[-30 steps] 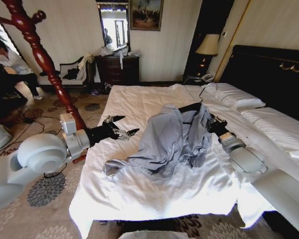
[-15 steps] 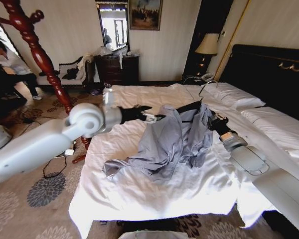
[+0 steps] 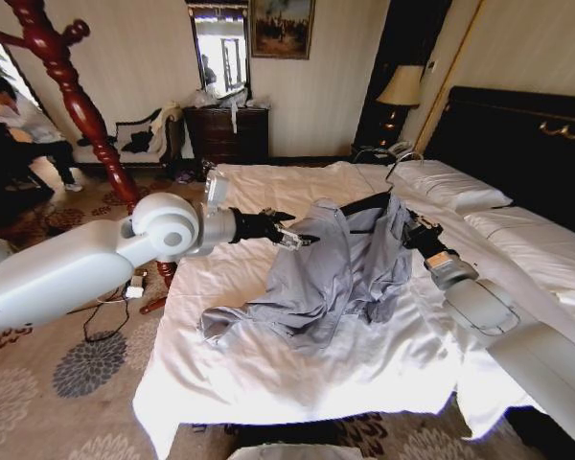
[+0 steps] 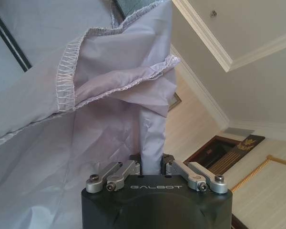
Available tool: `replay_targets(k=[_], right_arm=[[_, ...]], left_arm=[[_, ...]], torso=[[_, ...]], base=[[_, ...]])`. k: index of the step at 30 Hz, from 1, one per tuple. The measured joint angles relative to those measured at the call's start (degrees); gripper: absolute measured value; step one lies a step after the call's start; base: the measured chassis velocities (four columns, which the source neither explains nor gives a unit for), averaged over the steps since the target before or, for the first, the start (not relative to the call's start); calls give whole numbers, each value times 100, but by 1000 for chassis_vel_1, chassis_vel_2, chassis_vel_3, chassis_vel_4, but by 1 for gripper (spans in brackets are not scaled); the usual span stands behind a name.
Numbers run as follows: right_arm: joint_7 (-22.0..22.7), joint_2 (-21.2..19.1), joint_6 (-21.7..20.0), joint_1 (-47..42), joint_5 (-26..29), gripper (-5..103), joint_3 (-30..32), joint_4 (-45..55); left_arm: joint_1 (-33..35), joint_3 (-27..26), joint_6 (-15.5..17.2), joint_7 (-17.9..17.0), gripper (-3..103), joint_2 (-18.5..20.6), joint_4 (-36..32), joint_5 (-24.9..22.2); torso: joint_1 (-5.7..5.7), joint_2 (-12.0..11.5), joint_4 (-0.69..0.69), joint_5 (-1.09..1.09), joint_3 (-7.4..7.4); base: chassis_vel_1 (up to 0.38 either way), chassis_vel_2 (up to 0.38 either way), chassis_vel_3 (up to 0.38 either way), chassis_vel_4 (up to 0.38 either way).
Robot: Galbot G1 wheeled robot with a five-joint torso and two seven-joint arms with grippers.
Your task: Pick up the clothes from the bed and hang them on the clothes hanger.
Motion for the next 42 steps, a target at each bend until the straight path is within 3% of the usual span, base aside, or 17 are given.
replay_targets(k=[9,19,32,42], right_arm=[[-5,-62,52,-98,-97,18,8,154],[-26,-115,70,-87,-179,18,17,256],[-60,-156,71,-138,-165,19,75,346],[-68,-122,19,-70,-36,19,65,261]], left_arm=[[-422,615,17,-40,100,-659,409,65],[-701,1101,22,17,100,-1082,636,133],[-907,1245,-6,84,102,-1537,937,204],[-1088,1290,-137,108,84,-1792,1228,446]], torso=[[0,0,0,1,0],[1,0,2,0,0],[1,0,2,0,0],[1,0,2,0,0]], base=[[0,0,0,0],[0,0,0,0],[0,0,0,0],[0,0,0,0]])
